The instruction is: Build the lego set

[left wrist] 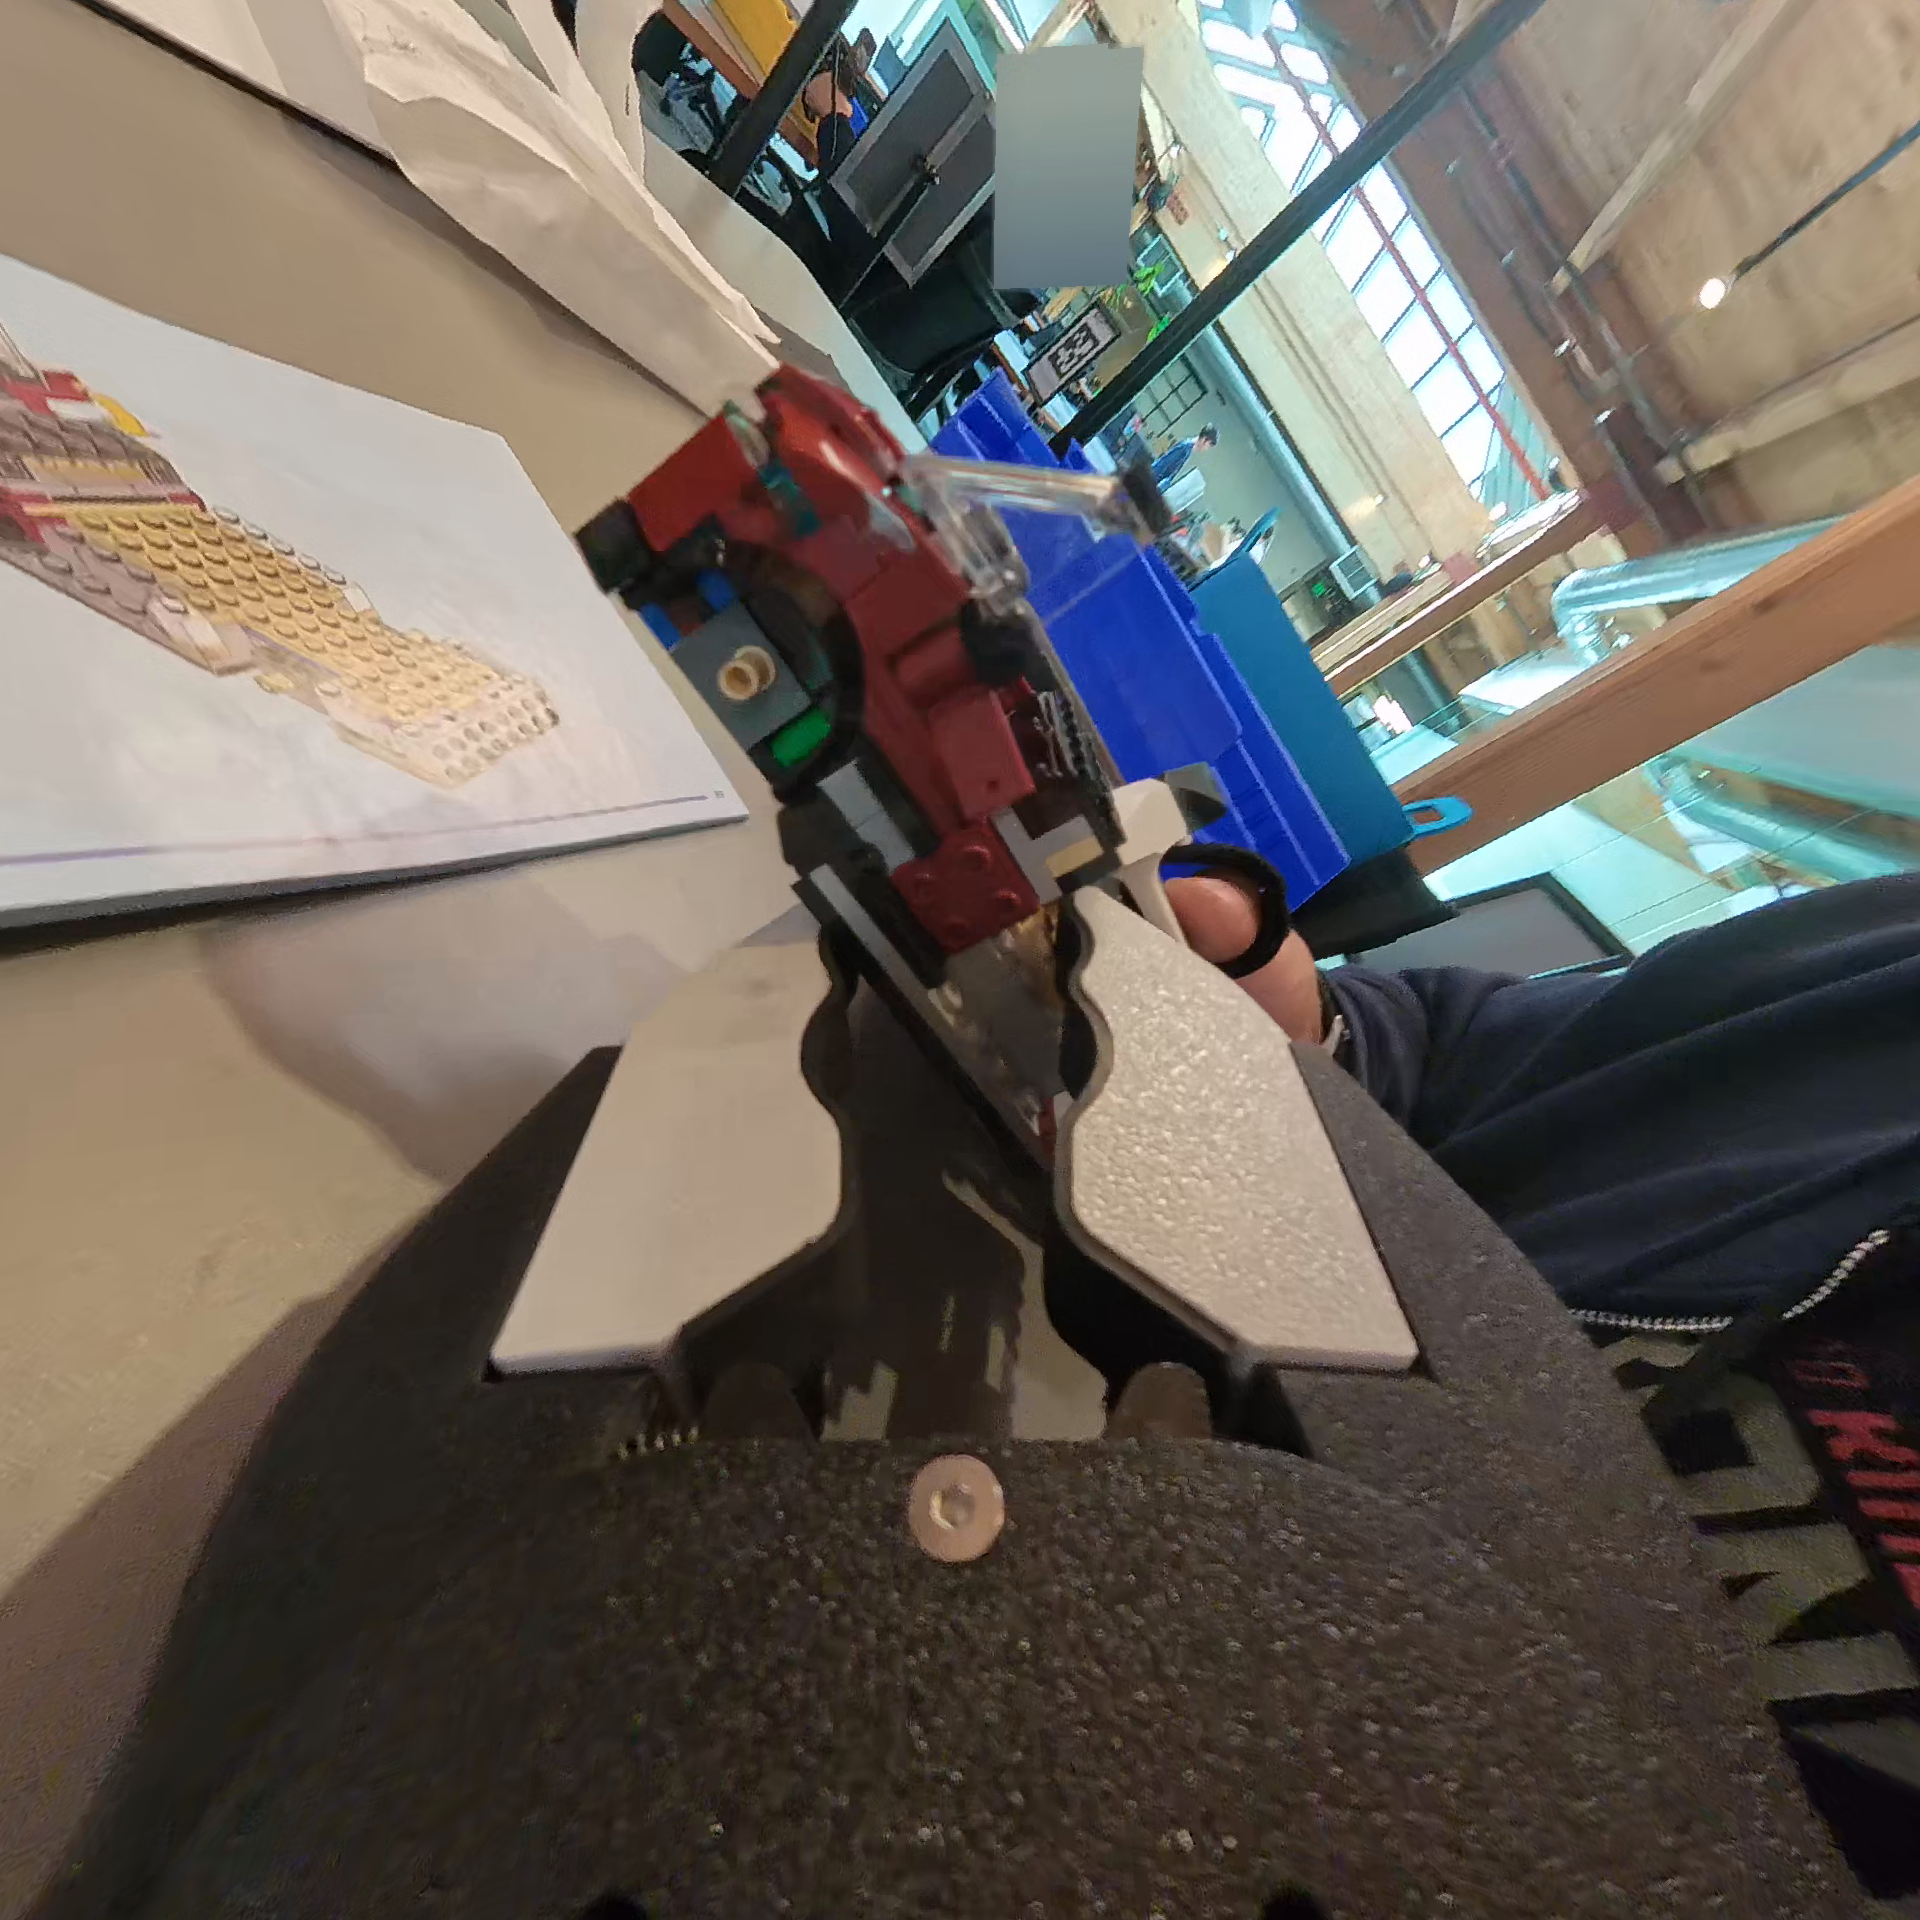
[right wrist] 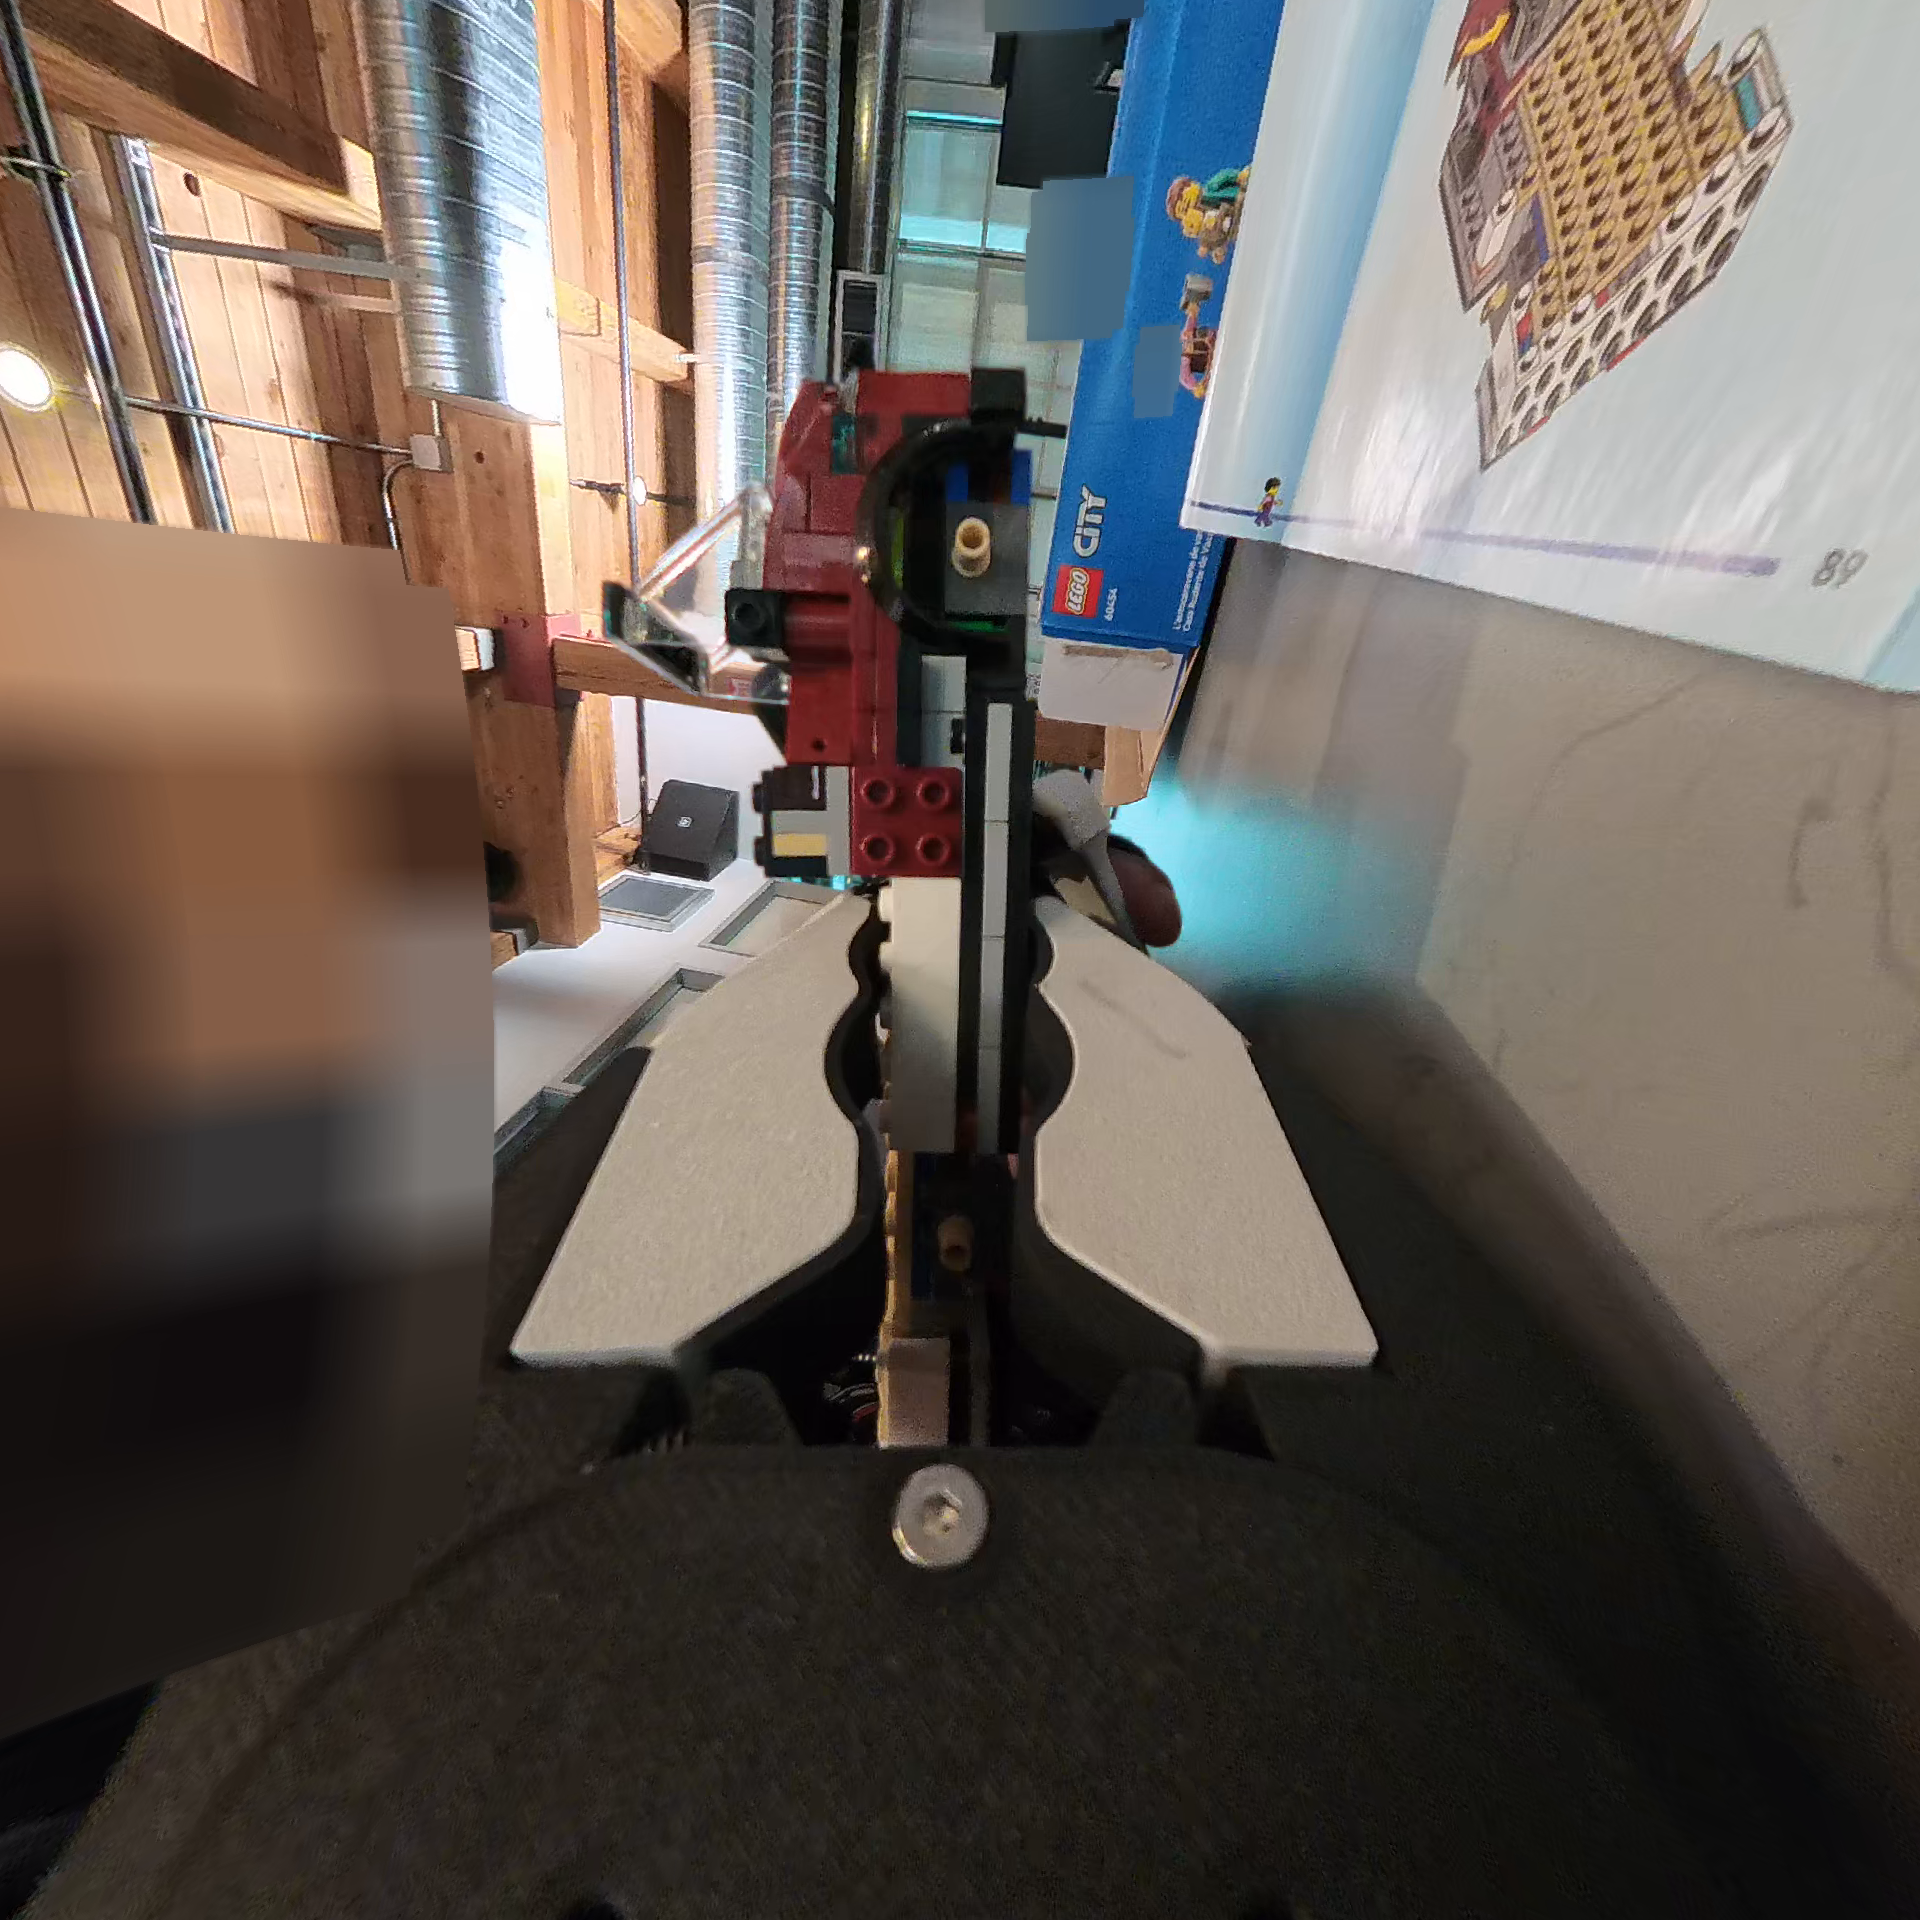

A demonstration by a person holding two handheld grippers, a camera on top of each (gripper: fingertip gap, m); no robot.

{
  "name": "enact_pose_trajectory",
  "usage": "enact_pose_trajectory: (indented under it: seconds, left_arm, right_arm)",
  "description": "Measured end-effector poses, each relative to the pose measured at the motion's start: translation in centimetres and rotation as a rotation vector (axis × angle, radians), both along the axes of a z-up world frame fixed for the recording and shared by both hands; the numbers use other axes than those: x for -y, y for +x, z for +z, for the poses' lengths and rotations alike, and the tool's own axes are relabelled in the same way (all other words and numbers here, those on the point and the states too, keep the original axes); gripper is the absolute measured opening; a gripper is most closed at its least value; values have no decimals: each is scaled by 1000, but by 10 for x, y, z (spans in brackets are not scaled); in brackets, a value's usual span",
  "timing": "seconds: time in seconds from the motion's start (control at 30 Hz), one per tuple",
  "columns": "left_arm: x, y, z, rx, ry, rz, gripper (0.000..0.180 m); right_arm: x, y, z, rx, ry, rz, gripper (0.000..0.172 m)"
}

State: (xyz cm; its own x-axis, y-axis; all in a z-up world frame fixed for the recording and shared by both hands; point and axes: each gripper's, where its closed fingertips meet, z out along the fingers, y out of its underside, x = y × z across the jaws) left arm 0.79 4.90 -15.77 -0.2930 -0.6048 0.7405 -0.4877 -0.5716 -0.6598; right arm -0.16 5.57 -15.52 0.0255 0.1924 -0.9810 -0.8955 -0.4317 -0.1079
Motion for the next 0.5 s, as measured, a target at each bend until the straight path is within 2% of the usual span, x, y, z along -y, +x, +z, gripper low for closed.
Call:
enact_pose_trajectory:
  seconds: [0.23,0.5]
  left_arm:
    - [0,-5,3,-16,-153,47,31]
    - [4,-13,6,1,-165,57,31]
  right_arm:
    - [0,-4,1,-12,-12,48,23]
    - [4,-12,3,-10,4,48,23]
